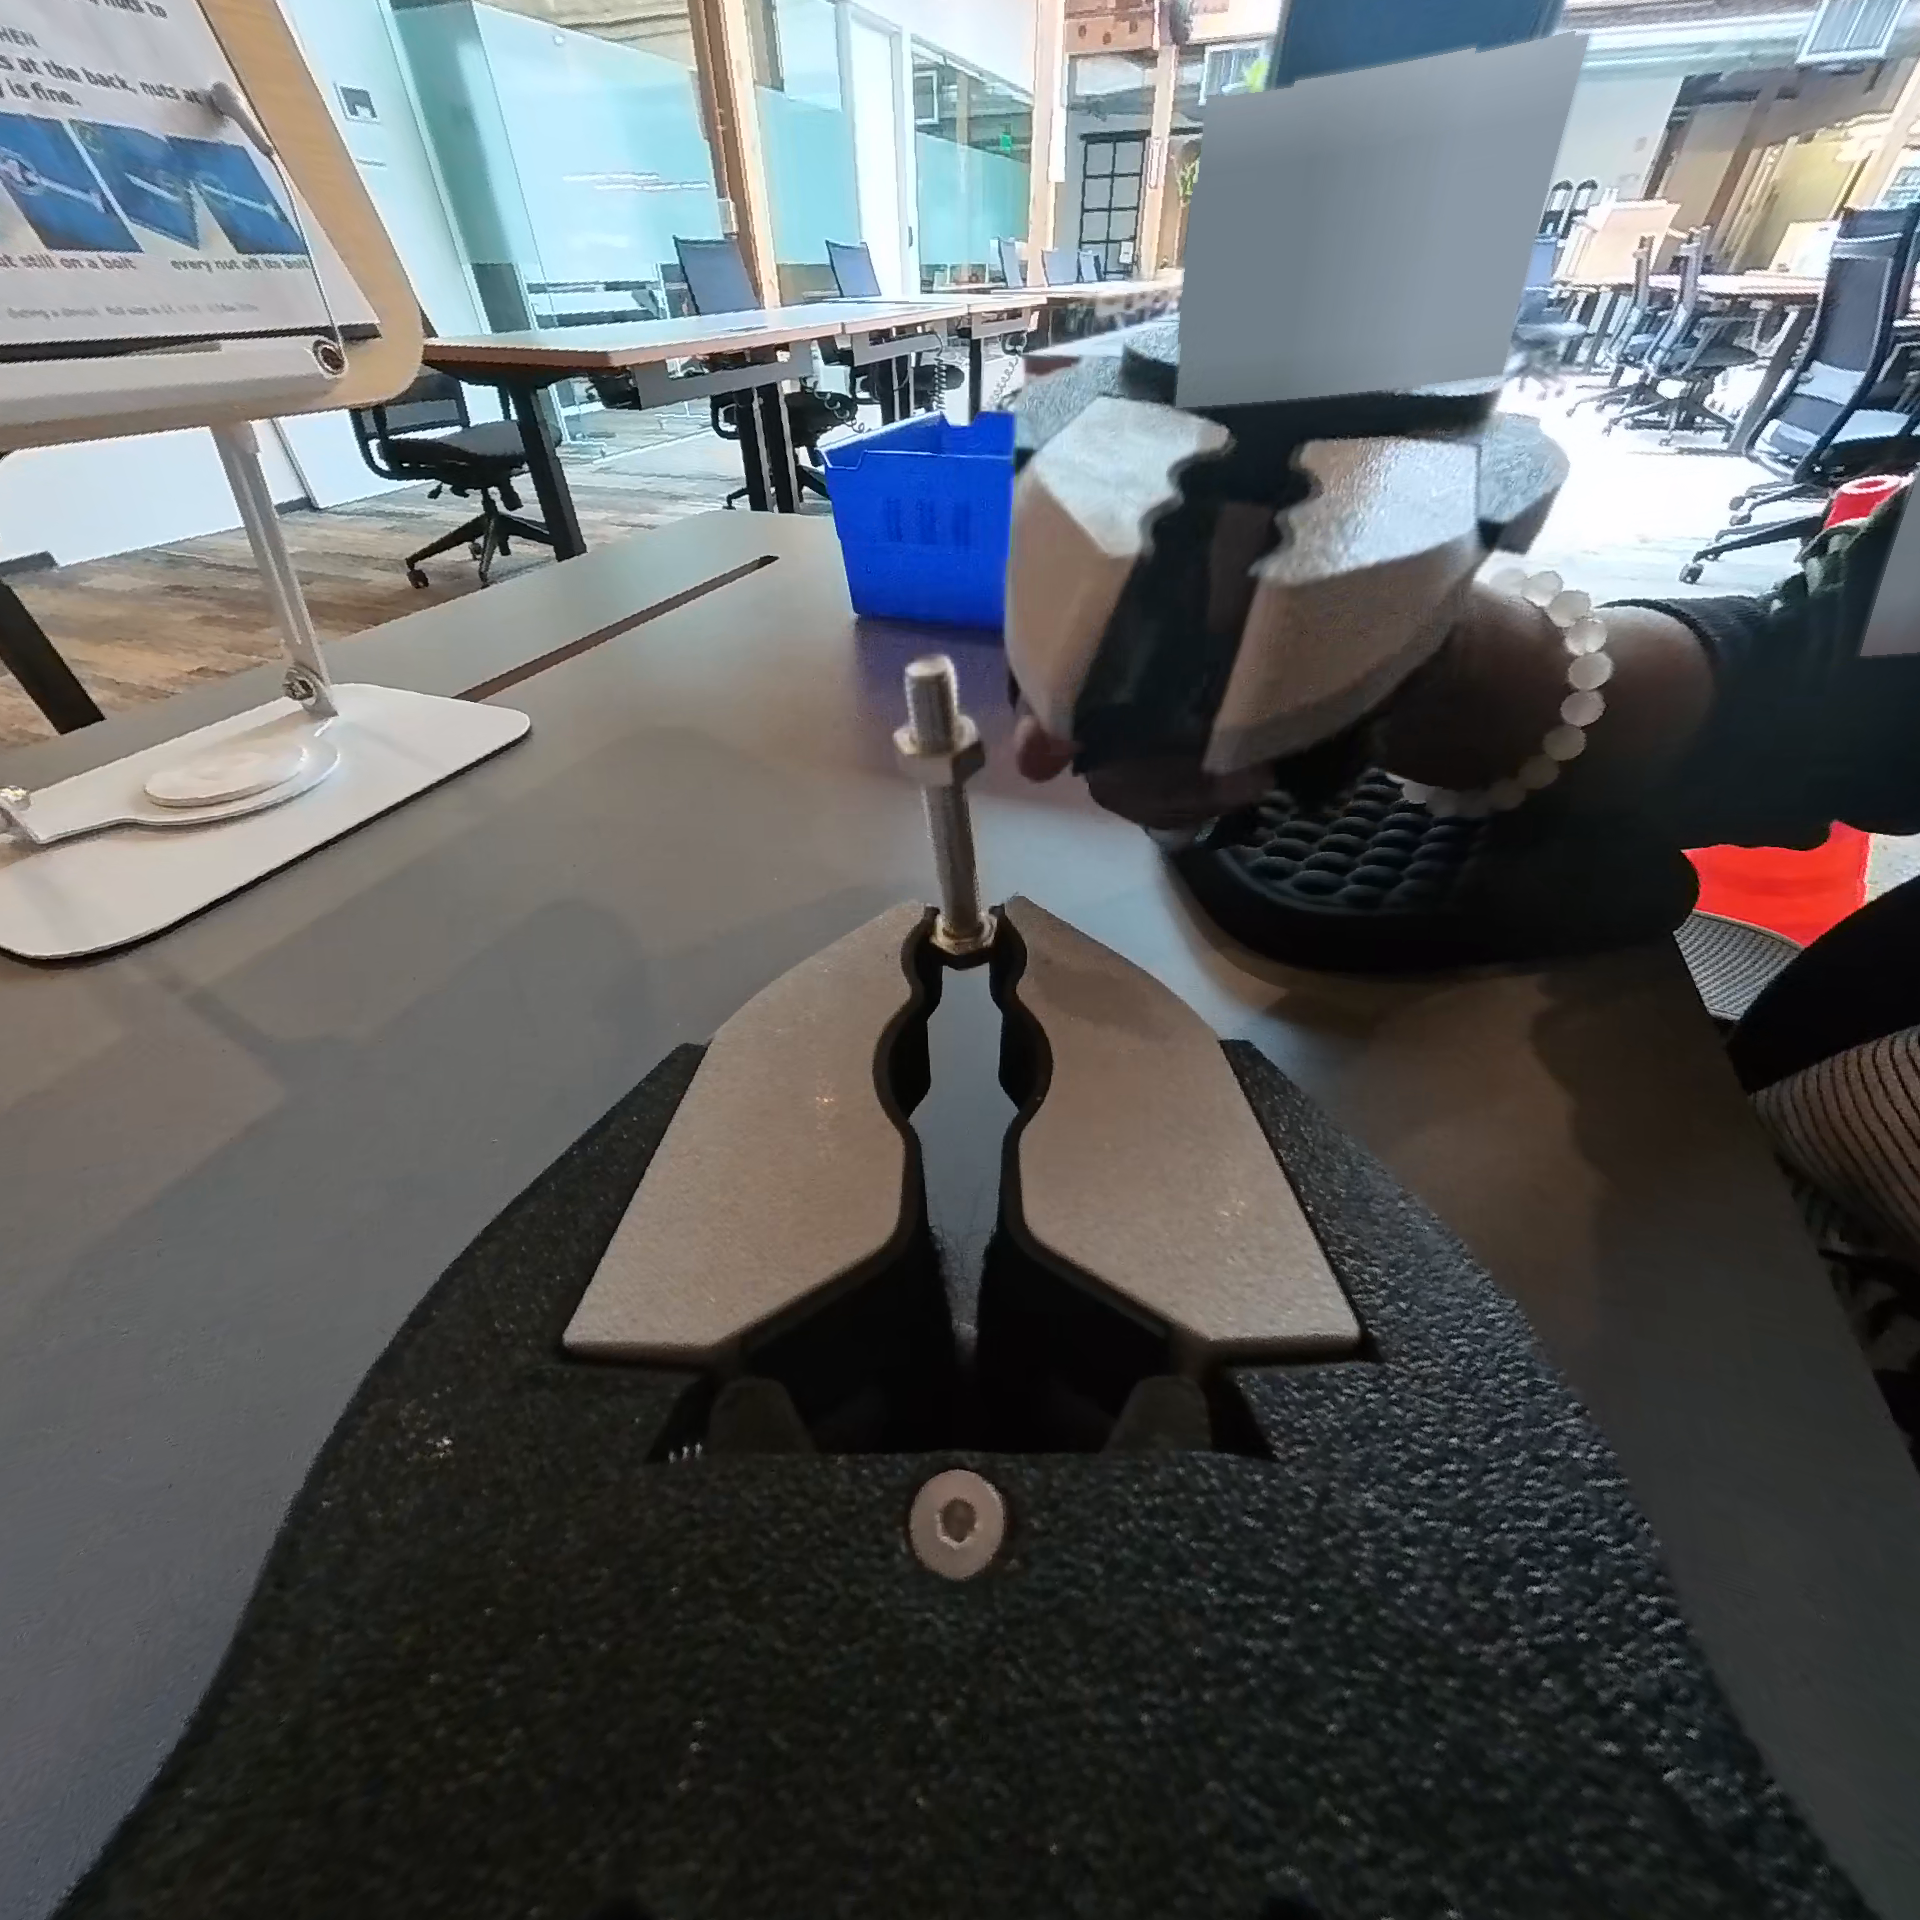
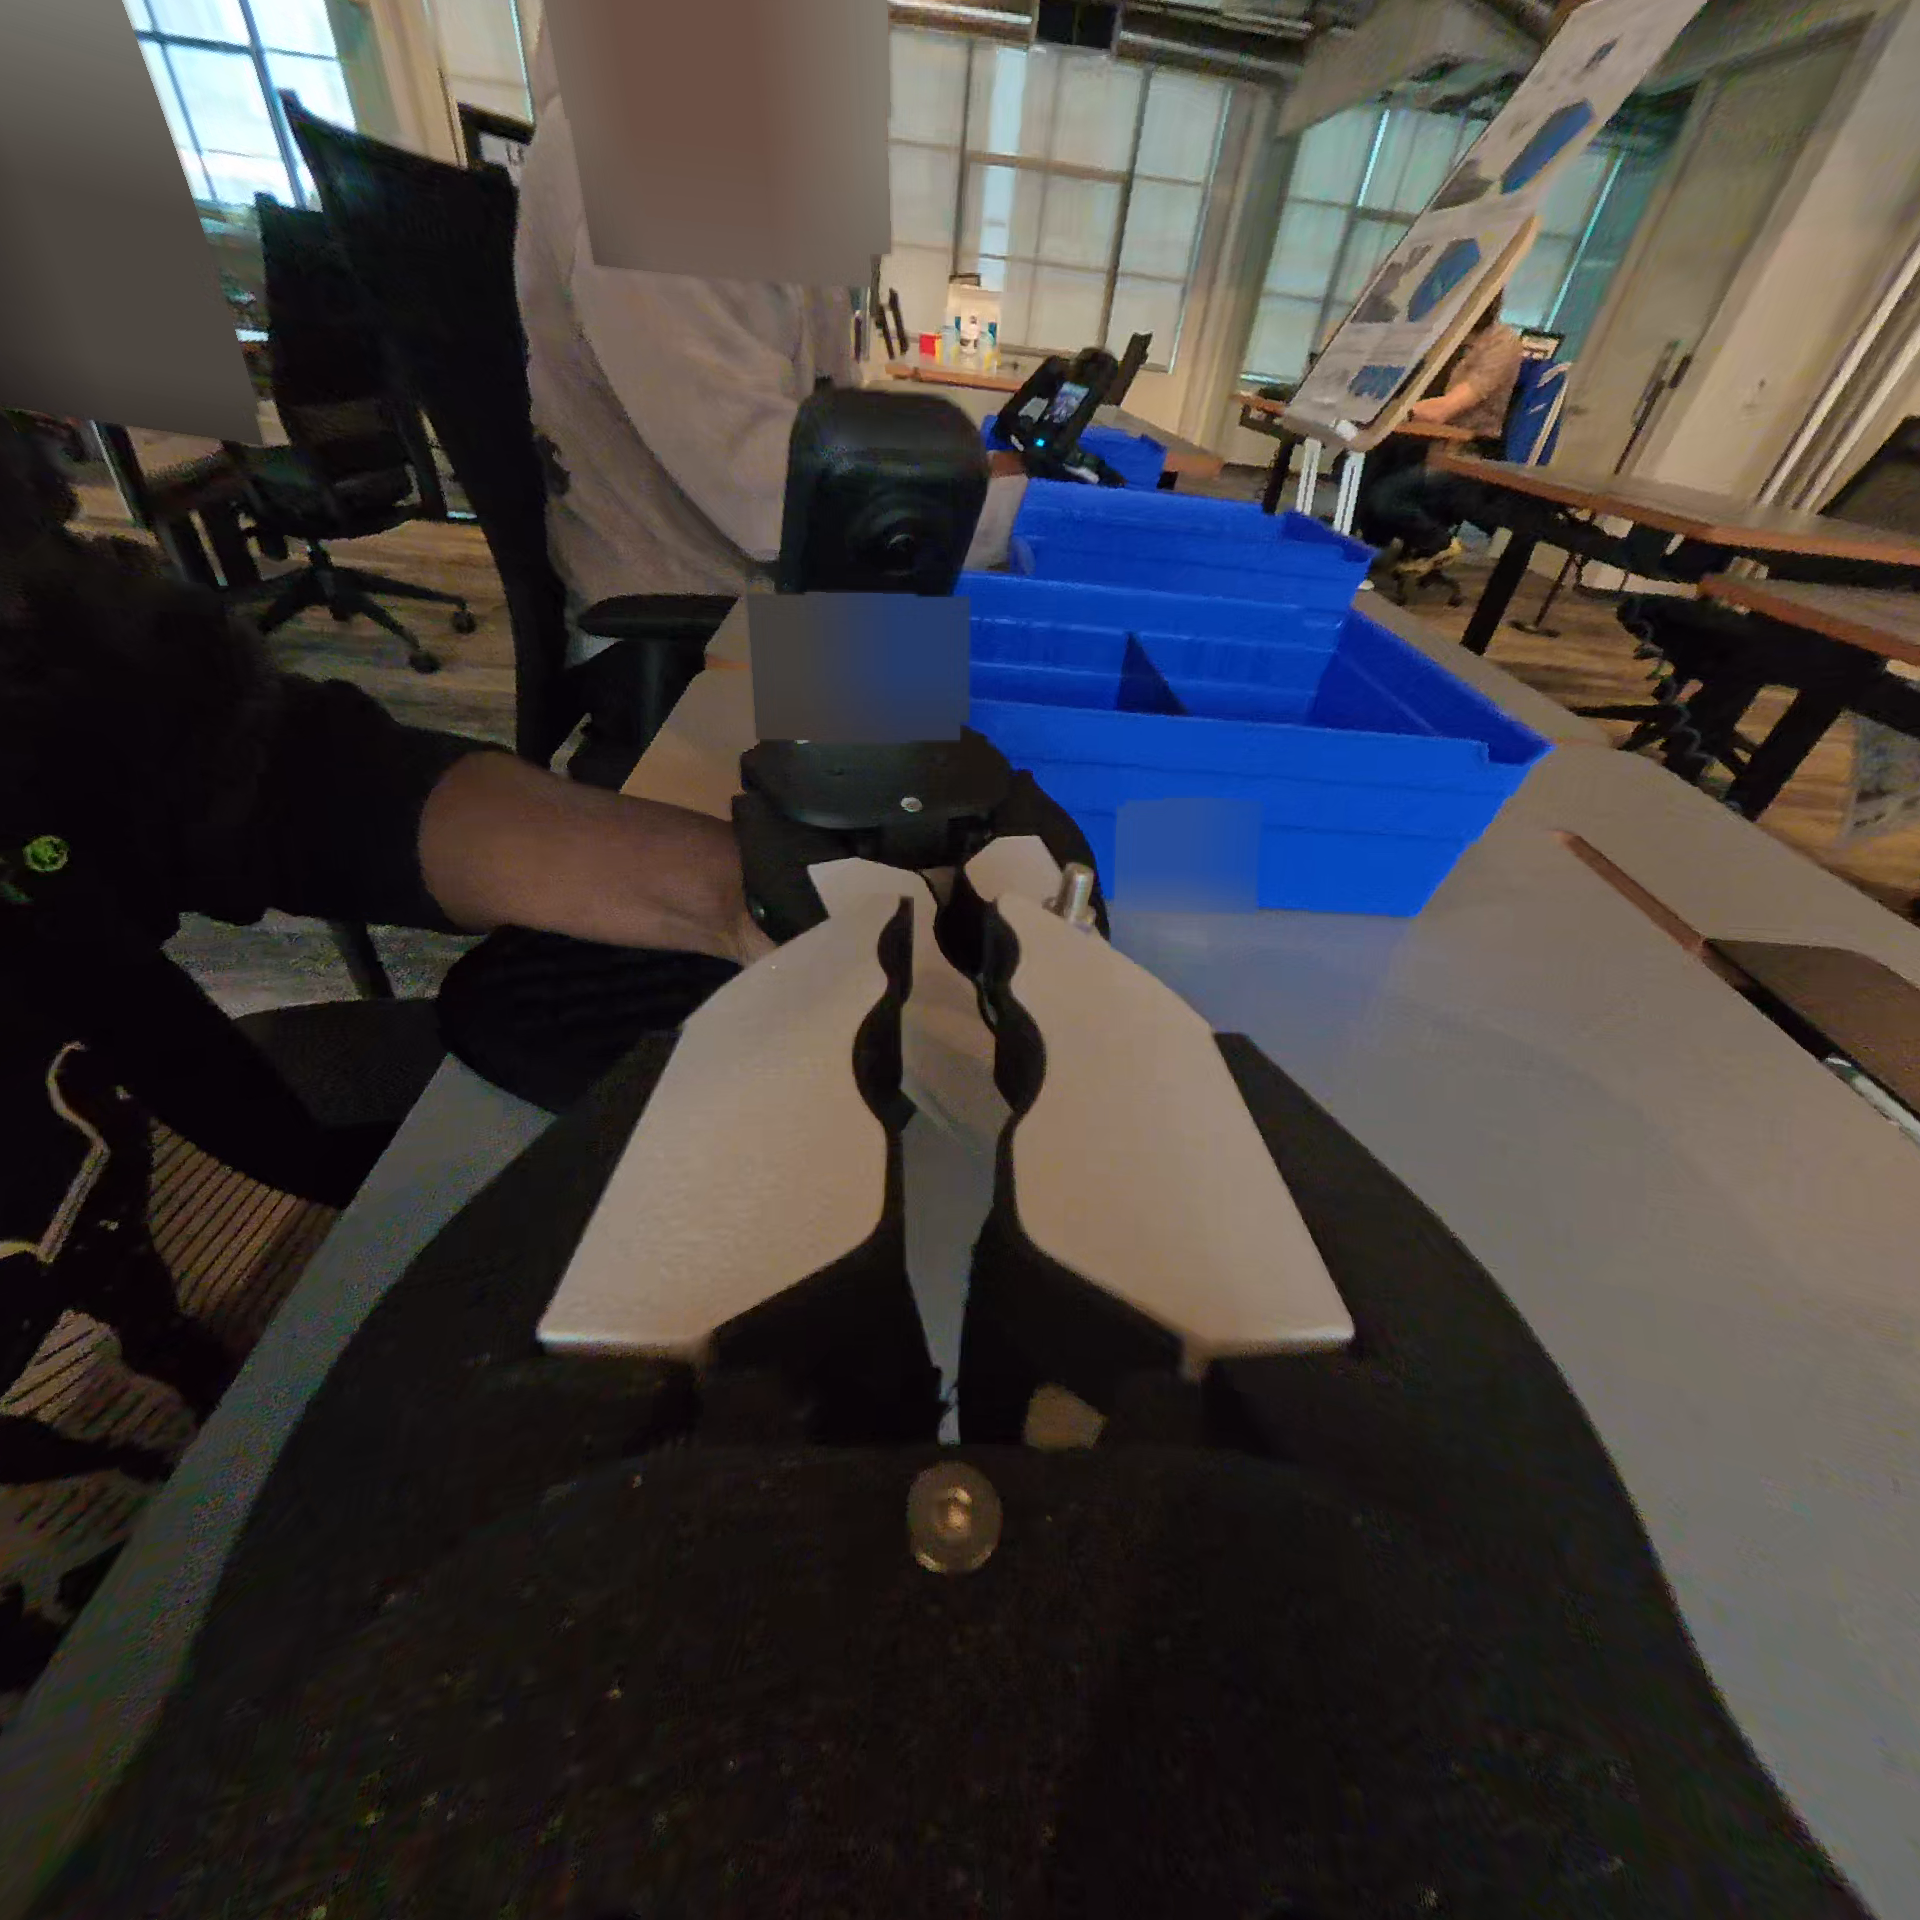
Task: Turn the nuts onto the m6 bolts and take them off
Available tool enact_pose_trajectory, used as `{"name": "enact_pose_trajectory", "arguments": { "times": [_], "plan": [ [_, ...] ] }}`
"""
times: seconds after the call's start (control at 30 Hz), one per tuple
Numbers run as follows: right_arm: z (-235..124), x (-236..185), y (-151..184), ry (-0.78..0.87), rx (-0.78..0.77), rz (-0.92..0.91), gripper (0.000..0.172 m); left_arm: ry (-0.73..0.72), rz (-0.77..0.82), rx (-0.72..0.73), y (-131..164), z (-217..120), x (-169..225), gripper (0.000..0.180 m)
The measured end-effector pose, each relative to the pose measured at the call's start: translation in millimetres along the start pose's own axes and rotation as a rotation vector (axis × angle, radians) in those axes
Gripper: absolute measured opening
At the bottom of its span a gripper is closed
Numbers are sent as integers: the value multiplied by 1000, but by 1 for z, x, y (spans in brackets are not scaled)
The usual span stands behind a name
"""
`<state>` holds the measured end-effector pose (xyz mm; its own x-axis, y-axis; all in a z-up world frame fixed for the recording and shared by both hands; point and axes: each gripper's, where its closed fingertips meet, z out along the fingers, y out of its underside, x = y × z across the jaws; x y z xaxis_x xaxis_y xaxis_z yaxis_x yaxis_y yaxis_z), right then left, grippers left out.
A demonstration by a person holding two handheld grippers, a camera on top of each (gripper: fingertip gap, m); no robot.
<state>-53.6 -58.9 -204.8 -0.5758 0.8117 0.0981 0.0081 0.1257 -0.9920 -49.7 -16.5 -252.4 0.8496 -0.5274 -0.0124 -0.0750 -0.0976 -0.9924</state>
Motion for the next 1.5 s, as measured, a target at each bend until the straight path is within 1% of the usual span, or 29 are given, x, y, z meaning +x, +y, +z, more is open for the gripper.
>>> {"name": "enact_pose_trajectory", "arguments": {
  "times": [0.03,0.07,0.13,0.17,0.2,0.27,0.3,0.33,0.4,0.43,0.47,0.5,0.53,0.57,0.6,0.63,0.73,0.83,0.9,0.97,1.0,1.1,1.2,1.27,1.37,1.5],
  "plan": [
    [-1,3,-1,14,6,7,12,1,0,0,0,0,0,8],
    [-1,6,-1,28,9,11,18,3,2,-2,0,0,0,8],
    [1,11,1,59,7,20,47,6,7,-7,1,1,1,8],
    [3,11,3,53,-7,27,57,6,8,-9,1,1,1,8],
    [4,8,6,35,-25,32,54,5,7,-8,1,1,1,8],
    [4,4,7,21,-39,12,31,4,7,-4,0,0,1,8],
    [2,1,5,9,-30,-13,11,3,6,-2,0,0,1,8],
    [0,2,2,11,-12,-15,9,3,1,0,0,0,0,8],
    [-2,6,0,27,-1,2,11,5,-3,-2,0,0,0,8],
    [-2,9,1,42,-1,9,21,6,0,-3,0,0,1,8],
    [0,12,2,57,1,12,37,6,5,-5,1,0,1,8],
    [2,11,4,52,-7,12,47,6,8,-6,1,0,2,8],
    [4,7,6,30,-21,9,46,5,9,-5,1,0,2,8],
    [4,3,8,10,-28,1,38,5,7,-3,0,0,1,8],
    [3,-1,7,-6,-27,-24,18,2,4,-1,0,0,1,8],
    [2,-5,6,-34,-24,-44,7,0,1,1,0,-1,0,8],
    [0,0,2,-8,-13,-30,9,5,-5,2,0,0,0,8],
    [-4,21,-3,73,6,14,27,6,-3,7,-1,-1,0,8],
    [-4,22,-6,41,-7,56,36,8,1,6,-1,-1,1,8],
    [2,16,-4,-21,-62,96,40,8,13,0,0,-1,2,8],
    [5,15,-2,-35,-88,98,38,8,17,-3,0,0,3,8],
    [11,18,-1,-15,-128,51,26,5,18,-3,0,0,3,8],
    [11,20,2,-22,-158,65,16,1,18,1,-1,-1,2,8],
    [11,21,3,-17,-168,64,14,1,23,0,-1,-1,2,8],
    [11,21,2,-27,-159,61,5,2,23,-6,0,-1,2,5],
    [11,21,1,-17,-163,24,4,24,14,0,-1,-1,4,6]
  ]
}}
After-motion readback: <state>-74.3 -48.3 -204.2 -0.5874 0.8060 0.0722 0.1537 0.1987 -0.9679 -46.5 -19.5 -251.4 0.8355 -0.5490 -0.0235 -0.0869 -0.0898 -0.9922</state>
